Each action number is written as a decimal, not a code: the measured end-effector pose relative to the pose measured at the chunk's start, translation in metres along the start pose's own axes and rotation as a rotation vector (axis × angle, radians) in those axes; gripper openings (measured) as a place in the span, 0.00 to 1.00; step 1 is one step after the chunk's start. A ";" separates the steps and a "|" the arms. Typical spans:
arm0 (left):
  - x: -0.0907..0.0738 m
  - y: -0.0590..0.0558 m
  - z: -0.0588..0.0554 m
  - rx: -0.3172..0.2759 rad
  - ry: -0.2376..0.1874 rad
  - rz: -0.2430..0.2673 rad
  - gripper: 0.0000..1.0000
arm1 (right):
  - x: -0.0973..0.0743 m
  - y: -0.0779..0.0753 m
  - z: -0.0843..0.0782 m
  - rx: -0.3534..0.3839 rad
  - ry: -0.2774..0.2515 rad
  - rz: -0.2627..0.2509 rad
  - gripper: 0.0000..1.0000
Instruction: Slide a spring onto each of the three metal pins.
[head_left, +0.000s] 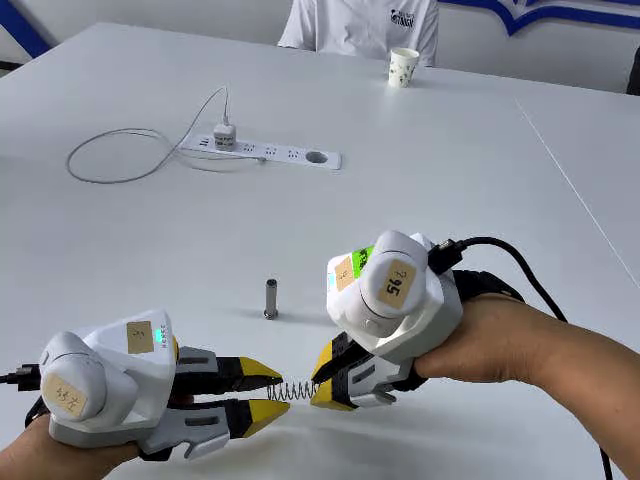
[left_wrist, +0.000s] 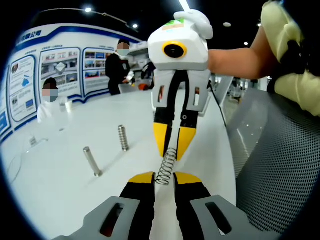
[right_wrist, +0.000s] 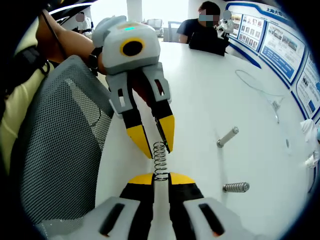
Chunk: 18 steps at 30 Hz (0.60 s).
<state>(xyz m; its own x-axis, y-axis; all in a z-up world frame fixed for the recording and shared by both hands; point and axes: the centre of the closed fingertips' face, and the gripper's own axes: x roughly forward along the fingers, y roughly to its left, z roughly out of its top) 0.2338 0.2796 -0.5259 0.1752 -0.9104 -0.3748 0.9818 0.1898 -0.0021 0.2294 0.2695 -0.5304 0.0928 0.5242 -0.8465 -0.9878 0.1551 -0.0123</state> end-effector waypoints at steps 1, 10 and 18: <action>0.000 -0.001 0.000 0.001 0.000 -0.004 0.14 | 0.000 0.000 0.000 -0.003 0.000 0.002 0.11; 0.001 -0.009 -0.003 0.012 0.017 -0.041 0.11 | -0.001 0.004 -0.003 -0.029 0.008 0.014 0.12; 0.001 -0.011 -0.002 0.020 0.017 -0.047 0.10 | 0.000 0.006 -0.005 -0.024 0.016 0.024 0.12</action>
<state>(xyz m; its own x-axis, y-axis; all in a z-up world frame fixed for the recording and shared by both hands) 0.2235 0.2772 -0.5284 0.1275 -0.9119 -0.3901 0.9903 0.1390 -0.0013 0.2228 0.2661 -0.5332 0.0673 0.5140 -0.8551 -0.9925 0.1220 -0.0048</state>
